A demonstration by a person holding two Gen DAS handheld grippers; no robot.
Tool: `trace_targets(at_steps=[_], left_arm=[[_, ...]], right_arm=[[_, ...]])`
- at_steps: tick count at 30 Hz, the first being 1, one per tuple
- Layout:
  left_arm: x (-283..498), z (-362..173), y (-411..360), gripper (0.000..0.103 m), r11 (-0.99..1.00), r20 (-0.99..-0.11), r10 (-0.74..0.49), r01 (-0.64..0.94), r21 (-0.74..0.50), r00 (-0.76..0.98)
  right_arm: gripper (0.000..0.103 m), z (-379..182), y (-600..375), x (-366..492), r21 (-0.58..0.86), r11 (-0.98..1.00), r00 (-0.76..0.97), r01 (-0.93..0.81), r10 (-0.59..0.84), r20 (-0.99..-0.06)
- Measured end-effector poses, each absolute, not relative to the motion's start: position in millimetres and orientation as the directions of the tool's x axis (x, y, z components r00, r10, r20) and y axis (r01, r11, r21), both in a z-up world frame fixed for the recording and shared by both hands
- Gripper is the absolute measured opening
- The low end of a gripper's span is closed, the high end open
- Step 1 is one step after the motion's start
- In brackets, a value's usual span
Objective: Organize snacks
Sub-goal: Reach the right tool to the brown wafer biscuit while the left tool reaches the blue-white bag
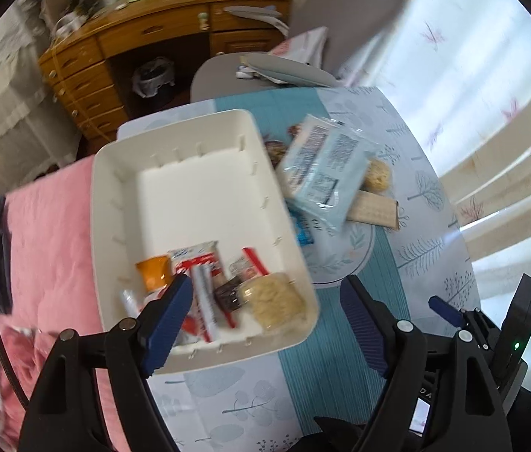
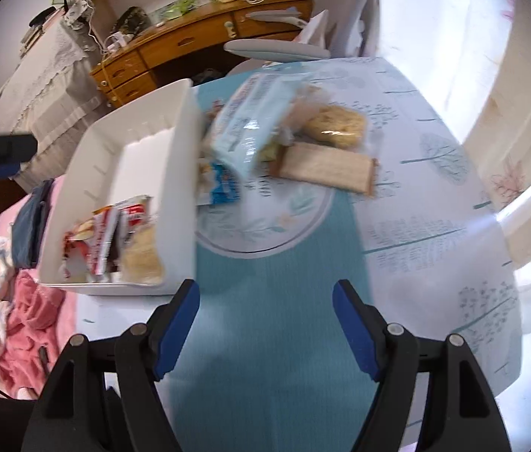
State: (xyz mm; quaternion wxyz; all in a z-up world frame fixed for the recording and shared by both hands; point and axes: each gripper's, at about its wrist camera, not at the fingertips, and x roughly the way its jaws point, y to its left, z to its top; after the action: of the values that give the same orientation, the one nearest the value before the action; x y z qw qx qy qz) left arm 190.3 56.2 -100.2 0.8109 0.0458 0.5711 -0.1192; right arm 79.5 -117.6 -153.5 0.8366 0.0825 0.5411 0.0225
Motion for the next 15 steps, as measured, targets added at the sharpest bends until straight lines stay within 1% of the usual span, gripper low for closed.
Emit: trace_targets(at_steps=[5,8,15], left_arm=[[207,-107,4,0.08,0.954,-0.957,-0.097,0.299,-0.011,0.274],[221,-115,-30,0.08,0.949,-0.965,-0.04,0.312,0.044,0.257],[256,-141,-85,0.08,0.949,-0.971,0.054,0.291,0.123,0.234]], right_arm=[[0.074,-157,-139,86,0.074,0.997,0.443,0.006,0.064,-0.894],[0.074,-160,-153,95,0.01,0.999,0.461,-0.031,0.023,-0.887],[0.075,-169,-183,129,-0.007,0.992,0.519,-0.124,0.059,-0.853]])
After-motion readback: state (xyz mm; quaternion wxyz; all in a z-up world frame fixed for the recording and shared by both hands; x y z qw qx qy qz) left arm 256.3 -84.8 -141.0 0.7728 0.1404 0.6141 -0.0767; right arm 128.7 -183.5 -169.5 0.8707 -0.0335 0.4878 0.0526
